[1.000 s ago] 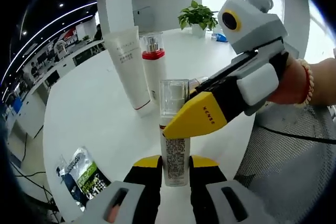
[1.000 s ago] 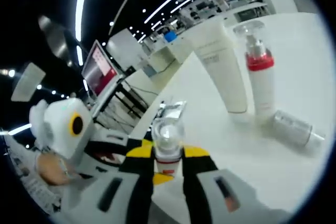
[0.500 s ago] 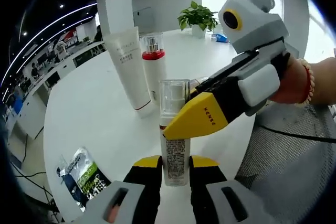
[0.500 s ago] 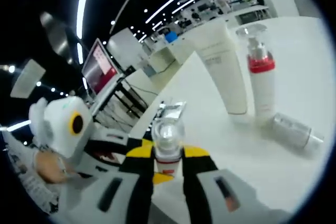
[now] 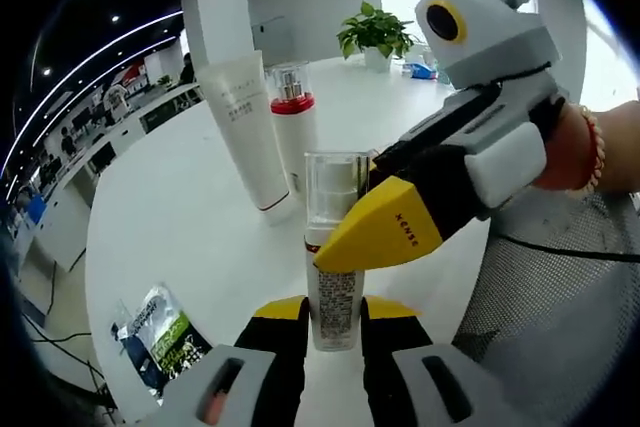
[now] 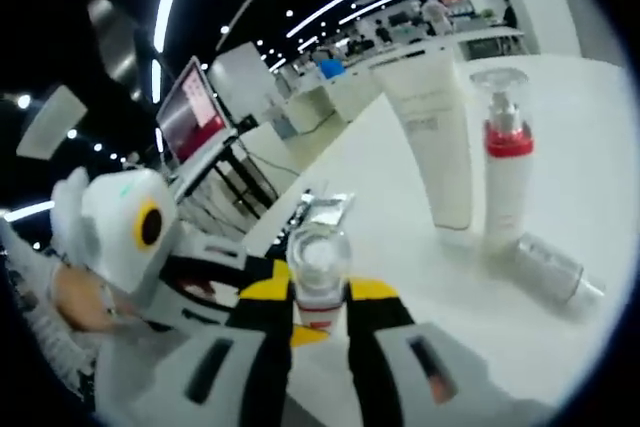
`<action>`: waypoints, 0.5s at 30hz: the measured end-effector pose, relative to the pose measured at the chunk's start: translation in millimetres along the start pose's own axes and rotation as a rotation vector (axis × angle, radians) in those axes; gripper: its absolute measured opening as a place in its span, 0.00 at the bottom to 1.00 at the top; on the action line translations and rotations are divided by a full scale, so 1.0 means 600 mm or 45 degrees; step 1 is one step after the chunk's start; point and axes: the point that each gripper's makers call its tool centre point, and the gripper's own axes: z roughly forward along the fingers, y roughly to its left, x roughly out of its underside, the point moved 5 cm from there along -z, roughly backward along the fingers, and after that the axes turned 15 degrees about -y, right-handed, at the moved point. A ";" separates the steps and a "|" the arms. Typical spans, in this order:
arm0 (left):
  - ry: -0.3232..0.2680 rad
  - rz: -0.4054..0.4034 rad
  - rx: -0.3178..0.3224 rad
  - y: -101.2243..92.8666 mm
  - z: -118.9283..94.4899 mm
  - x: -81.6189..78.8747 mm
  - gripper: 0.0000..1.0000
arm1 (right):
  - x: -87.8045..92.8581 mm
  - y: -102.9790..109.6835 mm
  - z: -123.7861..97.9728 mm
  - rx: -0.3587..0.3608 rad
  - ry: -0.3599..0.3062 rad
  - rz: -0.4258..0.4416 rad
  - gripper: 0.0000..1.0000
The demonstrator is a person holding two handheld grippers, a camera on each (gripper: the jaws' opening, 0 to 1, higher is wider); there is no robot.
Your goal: Arrange the skincare products in the storage area until every visible bottle or jar stands upright without overlapping.
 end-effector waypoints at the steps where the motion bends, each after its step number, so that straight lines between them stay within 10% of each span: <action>1: 0.000 -0.002 0.000 0.000 0.000 0.000 0.20 | 0.000 0.000 0.000 0.003 0.000 -0.011 0.19; 15: 0.000 -0.046 -0.040 0.012 0.000 0.001 0.19 | -0.014 -0.029 -0.008 0.124 -0.045 -0.112 0.19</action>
